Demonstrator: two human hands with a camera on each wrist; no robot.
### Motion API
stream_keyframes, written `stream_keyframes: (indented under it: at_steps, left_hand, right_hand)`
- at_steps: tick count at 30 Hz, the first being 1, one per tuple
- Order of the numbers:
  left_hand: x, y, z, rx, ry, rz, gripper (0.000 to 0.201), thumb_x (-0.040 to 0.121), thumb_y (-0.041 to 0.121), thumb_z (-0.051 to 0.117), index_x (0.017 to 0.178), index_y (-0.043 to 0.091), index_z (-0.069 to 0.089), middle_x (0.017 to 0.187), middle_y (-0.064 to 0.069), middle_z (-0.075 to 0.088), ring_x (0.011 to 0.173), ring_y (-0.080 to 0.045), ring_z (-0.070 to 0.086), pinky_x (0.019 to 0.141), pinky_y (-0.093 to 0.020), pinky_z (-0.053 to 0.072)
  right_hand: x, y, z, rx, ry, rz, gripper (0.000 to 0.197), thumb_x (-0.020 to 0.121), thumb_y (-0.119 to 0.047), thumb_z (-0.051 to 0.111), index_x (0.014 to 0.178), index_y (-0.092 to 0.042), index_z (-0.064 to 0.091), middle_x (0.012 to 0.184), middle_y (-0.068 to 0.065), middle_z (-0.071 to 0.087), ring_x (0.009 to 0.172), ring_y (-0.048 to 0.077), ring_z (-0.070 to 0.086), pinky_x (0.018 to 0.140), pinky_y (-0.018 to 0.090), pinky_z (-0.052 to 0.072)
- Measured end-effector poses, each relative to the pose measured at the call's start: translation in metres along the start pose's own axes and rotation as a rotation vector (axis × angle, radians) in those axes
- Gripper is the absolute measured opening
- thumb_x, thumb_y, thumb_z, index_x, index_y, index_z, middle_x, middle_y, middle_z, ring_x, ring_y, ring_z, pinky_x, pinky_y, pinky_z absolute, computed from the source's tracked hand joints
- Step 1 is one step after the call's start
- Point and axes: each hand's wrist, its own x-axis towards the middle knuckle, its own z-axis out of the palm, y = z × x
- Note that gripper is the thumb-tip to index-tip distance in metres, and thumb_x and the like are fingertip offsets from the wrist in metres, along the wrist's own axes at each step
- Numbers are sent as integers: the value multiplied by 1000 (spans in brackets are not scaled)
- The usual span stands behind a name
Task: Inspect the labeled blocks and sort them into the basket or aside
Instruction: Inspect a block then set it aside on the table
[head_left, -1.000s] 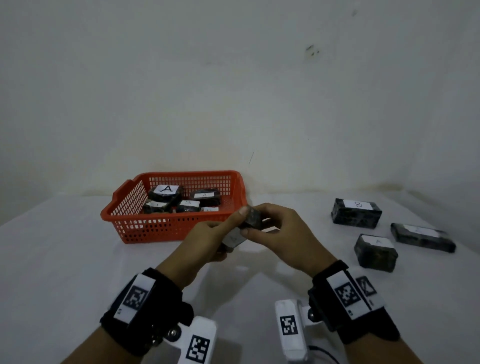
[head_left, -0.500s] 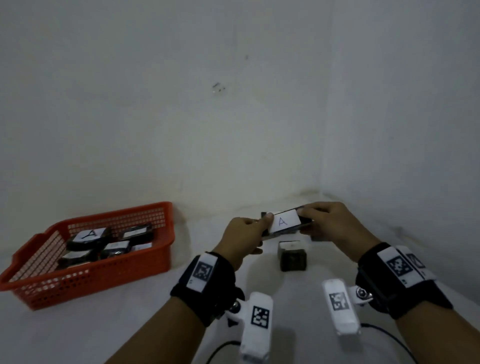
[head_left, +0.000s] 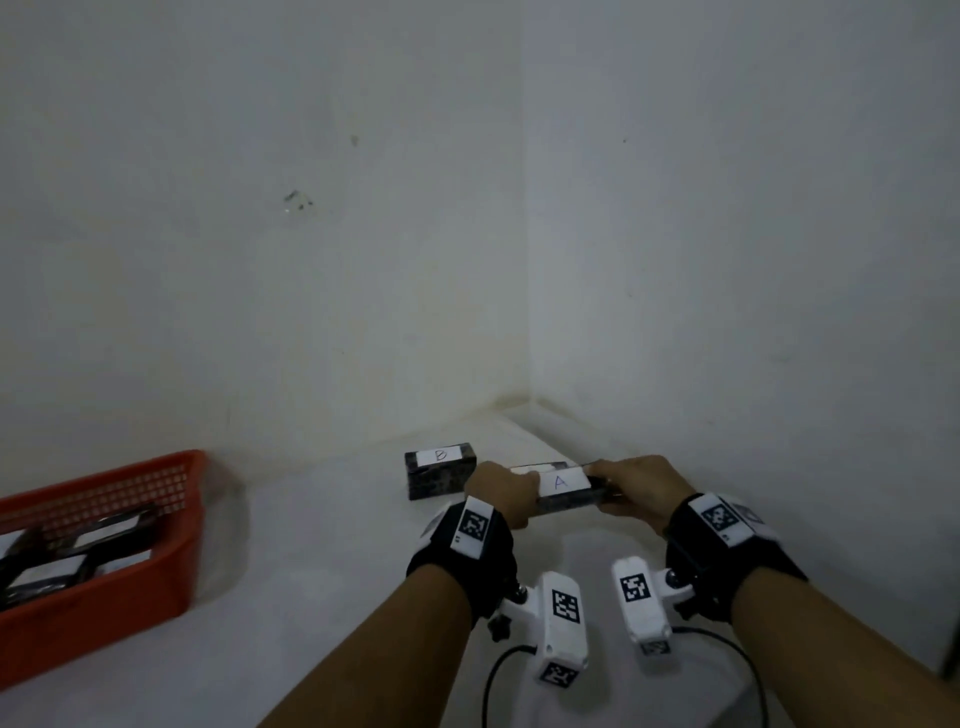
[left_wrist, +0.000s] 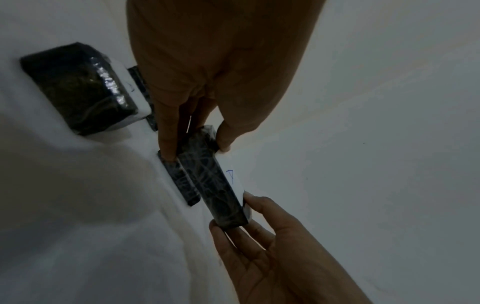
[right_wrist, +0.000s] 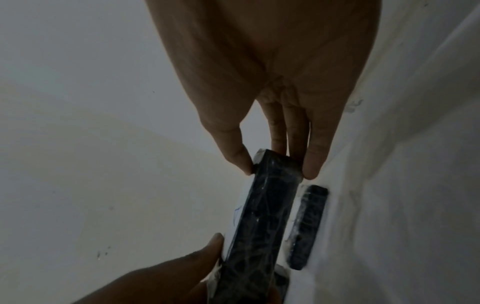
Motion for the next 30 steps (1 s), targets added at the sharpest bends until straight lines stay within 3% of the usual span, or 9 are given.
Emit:
stream_keyframes:
  at_steps: [4, 8, 11, 13, 15, 16, 18, 23, 30]
  left_hand:
    - [-4, 1, 11, 54, -87, -28, 46, 101, 19, 58, 143, 4, 49, 135, -21, 61, 121, -36, 61, 102, -41, 49]
    - [5, -6, 19, 11, -29, -68, 41, 98, 20, 60, 133, -2, 59, 134, -19, 64, 97, -22, 67, 80, -29, 52]
    - [7, -7, 23, 71, -20, -72, 42, 100, 21, 57, 135, -1, 58, 134, -17, 64, 120, -29, 64, 91, -31, 52]
    - [7, -6, 25, 134, -14, -70, 41, 100, 24, 56, 133, -1, 58, 118, -12, 70, 104, -24, 66, 83, -30, 52]
    - [7, -4, 27, 173, 6, -95, 19, 99, 23, 58, 100, 8, 67, 80, -3, 61, 71, -18, 56, 72, -25, 46]
    - [8, -4, 28, 176, 21, -107, 25, 99, 22, 58, 76, 12, 58, 68, 0, 48, 60, -14, 46, 71, -25, 43]
    - [6, -2, 26, 209, 15, -96, 45, 100, 20, 57, 60, 15, 37, 63, 2, 38, 53, -9, 35, 71, -25, 42]
    - [7, -1, 24, 240, -20, -91, 42, 96, 18, 58, 60, 13, 38, 62, 0, 42, 51, -11, 38, 45, -20, 33]
    - [7, -5, 18, 263, -34, -26, 39, 95, 13, 58, 61, 12, 38, 63, 0, 42, 68, -19, 56, 46, -21, 35]
  right_hand:
    - [18, 19, -6, -115, 76, 41, 21, 78, -10, 85, 74, 7, 72, 79, 24, 71, 66, 32, 66, 73, 43, 57]
    - [22, 25, -7, -177, 72, 51, 29, 77, -14, 87, 79, 11, 74, 83, 29, 76, 68, 35, 69, 78, 49, 61]
    - [23, 26, -6, -242, 82, 53, 28, 77, -15, 87, 63, 2, 69, 74, 23, 73, 66, 33, 69, 71, 43, 60]
    - [23, 28, -5, -284, 88, 39, 32, 75, -16, 88, 58, -1, 65, 68, 18, 70, 65, 31, 68, 65, 38, 56]
    - [23, 30, -2, -343, 93, 17, 36, 73, -21, 90, 55, -4, 63, 67, 17, 68, 66, 30, 66, 63, 37, 52]
    - [24, 31, -1, -376, 89, 8, 37, 72, -24, 90, 56, -5, 63, 69, 18, 69, 67, 29, 66, 64, 38, 52]
    - [26, 30, 1, -409, 88, -2, 36, 72, -27, 90, 59, -4, 65, 76, 21, 73, 73, 32, 70, 68, 40, 55]
    - [22, 29, 2, -501, 86, -31, 36, 77, -31, 86, 78, 2, 74, 90, 24, 78, 86, 35, 76, 69, 33, 53]
    - [23, 28, -7, -526, 48, -68, 30, 81, -26, 83, 90, 3, 82, 88, 22, 80, 83, 38, 76, 84, 45, 63]
